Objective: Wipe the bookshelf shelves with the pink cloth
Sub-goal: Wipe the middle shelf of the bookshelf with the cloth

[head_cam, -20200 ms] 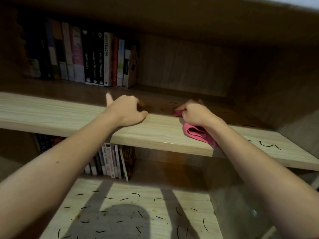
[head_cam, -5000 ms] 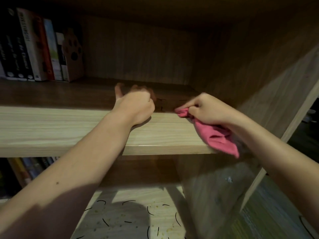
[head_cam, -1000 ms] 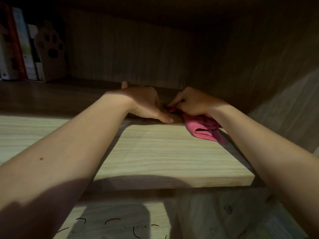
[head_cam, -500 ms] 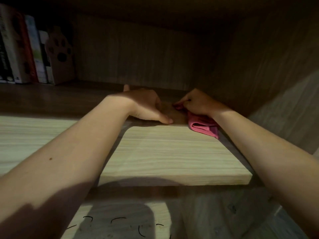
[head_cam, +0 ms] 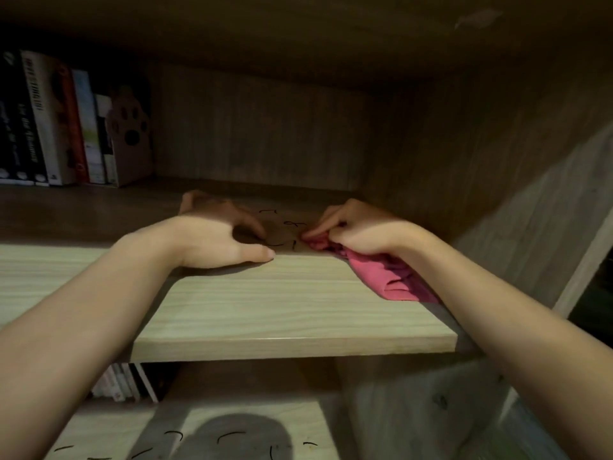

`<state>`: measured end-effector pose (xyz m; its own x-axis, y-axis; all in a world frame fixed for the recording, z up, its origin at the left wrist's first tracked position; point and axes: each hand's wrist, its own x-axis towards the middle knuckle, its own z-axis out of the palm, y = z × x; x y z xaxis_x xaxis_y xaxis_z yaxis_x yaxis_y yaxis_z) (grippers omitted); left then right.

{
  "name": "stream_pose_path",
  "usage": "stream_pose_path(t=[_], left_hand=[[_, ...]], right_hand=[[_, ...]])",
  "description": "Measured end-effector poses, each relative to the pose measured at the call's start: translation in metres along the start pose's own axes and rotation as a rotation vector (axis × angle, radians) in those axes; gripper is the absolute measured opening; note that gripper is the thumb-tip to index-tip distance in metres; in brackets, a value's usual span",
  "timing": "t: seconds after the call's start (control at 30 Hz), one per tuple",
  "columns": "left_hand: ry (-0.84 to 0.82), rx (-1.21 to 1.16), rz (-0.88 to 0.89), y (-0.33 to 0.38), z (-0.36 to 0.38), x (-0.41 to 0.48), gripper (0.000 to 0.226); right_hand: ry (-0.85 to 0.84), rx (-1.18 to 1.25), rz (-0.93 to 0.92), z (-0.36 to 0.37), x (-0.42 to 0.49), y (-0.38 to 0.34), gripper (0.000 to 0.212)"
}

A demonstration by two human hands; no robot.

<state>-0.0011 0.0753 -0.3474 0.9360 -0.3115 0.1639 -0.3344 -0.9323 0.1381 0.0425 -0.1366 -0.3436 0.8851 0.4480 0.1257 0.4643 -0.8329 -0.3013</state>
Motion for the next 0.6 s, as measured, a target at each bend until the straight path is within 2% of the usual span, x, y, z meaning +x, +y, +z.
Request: stream_pose_path(t=[0.13,0.23,0.3,0.37,0.43,0.5,0.6], left_hand=[[0.001,0.008,-0.002,0.0,-0.001,-0.002,0.039],[0.017,0.016,-0.03,-0.002,-0.001,-0.001,0.044],[0.007,0.023,-0.063,-0.005,-0.001,-0.001,0.047],[-0.027,-0.018,-0.103,-0.006,-0.002,-0.003,0.052],[-0.084,-0.094,-0.138,-0.005,-0.003,-0.005,0.056],[-0.108,-0.125,-0.148,-0.005,-0.004,-0.006,0.057],[-0.12,-0.175,-0.148,-0.005,-0.005,-0.007,0.058]], right_hand=[[0.049,-0.01,0.099,-0.002,0.002,-0.008,0.036],[0.038,-0.072,0.003,0.007,-0.008,-0.017,0.041],[0.049,-0.02,-0.039,0.01,-0.016,-0.019,0.039],[0.072,0.048,0.042,0.007,-0.01,-0.016,0.035],[0.078,-0.004,0.112,0.005,-0.002,-0.018,0.035],[0.063,-0.07,0.039,0.01,-0.001,-0.026,0.038],[0.045,0.021,-0.114,0.015,-0.016,-0.031,0.035]])
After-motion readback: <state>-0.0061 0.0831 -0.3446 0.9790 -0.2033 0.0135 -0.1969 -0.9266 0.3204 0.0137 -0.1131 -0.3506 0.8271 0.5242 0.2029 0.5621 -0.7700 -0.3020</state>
